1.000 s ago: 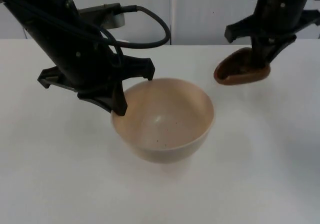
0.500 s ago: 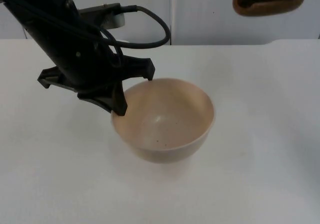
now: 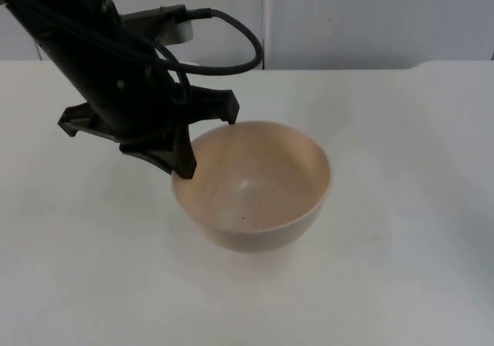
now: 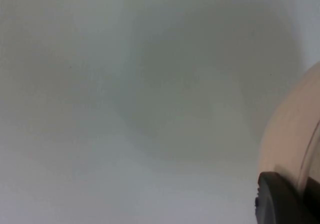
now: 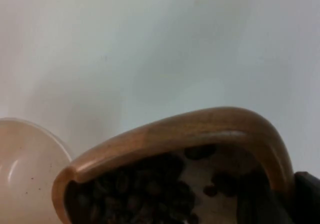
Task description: Pick up the bowl with the left hand and pour the coffee beans from the cup into the bowl with the right hand.
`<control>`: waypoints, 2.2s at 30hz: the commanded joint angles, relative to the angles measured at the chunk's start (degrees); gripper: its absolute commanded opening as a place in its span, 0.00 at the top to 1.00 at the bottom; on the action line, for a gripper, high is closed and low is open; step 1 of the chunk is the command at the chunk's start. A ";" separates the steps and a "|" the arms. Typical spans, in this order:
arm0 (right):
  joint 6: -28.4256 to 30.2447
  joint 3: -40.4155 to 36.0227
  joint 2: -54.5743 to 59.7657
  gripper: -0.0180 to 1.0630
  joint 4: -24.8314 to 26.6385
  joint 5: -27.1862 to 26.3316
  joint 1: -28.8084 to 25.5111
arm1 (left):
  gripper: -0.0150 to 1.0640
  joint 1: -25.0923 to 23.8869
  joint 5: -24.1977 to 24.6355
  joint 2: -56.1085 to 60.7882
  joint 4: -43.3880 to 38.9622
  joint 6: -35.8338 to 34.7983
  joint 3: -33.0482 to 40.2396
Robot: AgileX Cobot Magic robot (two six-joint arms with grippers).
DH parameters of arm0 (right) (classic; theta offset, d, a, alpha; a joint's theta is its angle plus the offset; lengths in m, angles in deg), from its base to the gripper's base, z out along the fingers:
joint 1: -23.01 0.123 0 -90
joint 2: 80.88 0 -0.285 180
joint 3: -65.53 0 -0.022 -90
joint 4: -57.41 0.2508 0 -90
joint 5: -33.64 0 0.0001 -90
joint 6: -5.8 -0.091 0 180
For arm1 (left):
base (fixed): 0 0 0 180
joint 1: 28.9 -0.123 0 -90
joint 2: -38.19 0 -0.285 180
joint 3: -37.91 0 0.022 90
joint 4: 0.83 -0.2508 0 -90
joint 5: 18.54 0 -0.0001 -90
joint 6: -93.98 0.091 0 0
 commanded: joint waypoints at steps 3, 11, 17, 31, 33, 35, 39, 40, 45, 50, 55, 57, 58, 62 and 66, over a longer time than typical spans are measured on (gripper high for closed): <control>-1.20 -0.29 -0.76 0.98 0.00 0.04 1.88 | 0.99 0.28 -0.15 0.08 0.66 0.05 -0.30; -4.49 -0.29 0.66 0.98 -5.99 0.04 9.78 | 0.99 0.28 -0.15 0.08 0.66 0.05 -0.30; -6.19 -0.29 1.92 0.98 -10.70 0.04 14.41 | 0.99 0.28 -0.15 0.08 0.66 0.05 -0.30; -7.07 -0.48 4.57 0.98 -14.11 0.04 16.64 | 0.99 0.28 -0.04 0.08 0.67 0.05 -0.30; -7.07 -0.57 5.42 0.98 -15.90 0.04 17.54 | 0.99 0.28 -0.04 0.08 0.67 0.05 -0.30; -7.07 -0.57 5.83 0.98 -16.62 0.04 18.11 | 0.99 0.28 -0.04 0.08 0.67 0.05 -0.30; -8.10 -1.57 6.31 0.98 -19.30 0.04 19.51 | 0.99 0.28 -0.04 0.08 0.67 0.05 -0.30; -8.10 -1.57 6.31 0.98 -19.30 0.04 19.51 | 0.99 0.28 -0.04 0.08 0.67 0.05 -0.30; -10.58 -4.29 6.31 0.98 -26.14 0.04 21.59 | 0.99 0.28 -0.23 0.08 0.56 0.05 -0.30; -11.04 -4.62 6.31 0.98 -27.47 0.04 22.79 | 0.99 0.28 -0.60 0.08 0.24 0.05 -0.30; -12.66 -4.62 6.31 0.98 -33.55 0.04 24.41 | 0.99 0.28 -0.60 0.08 0.24 0.05 -0.30; -12.86 -4.62 6.31 0.98 -36.14 0.04 25.48 | 0.99 0.28 -0.60 0.08 0.24 0.05 -0.30; -13.09 -4.62 6.31 0.98 -36.89 0.04 26.12 | 0.99 0.28 -0.60 0.08 0.24 0.05 -0.30; -13.65 -4.62 6.31 0.98 -39.93 0.04 28.07 | 0.99 0.28 -0.60 0.08 0.24 0.05 -0.30; -14.32 -4.62 6.31 0.98 -45.43 0.04 30.24 | 0.99 0.28 -0.60 0.08 0.24 0.05 -0.30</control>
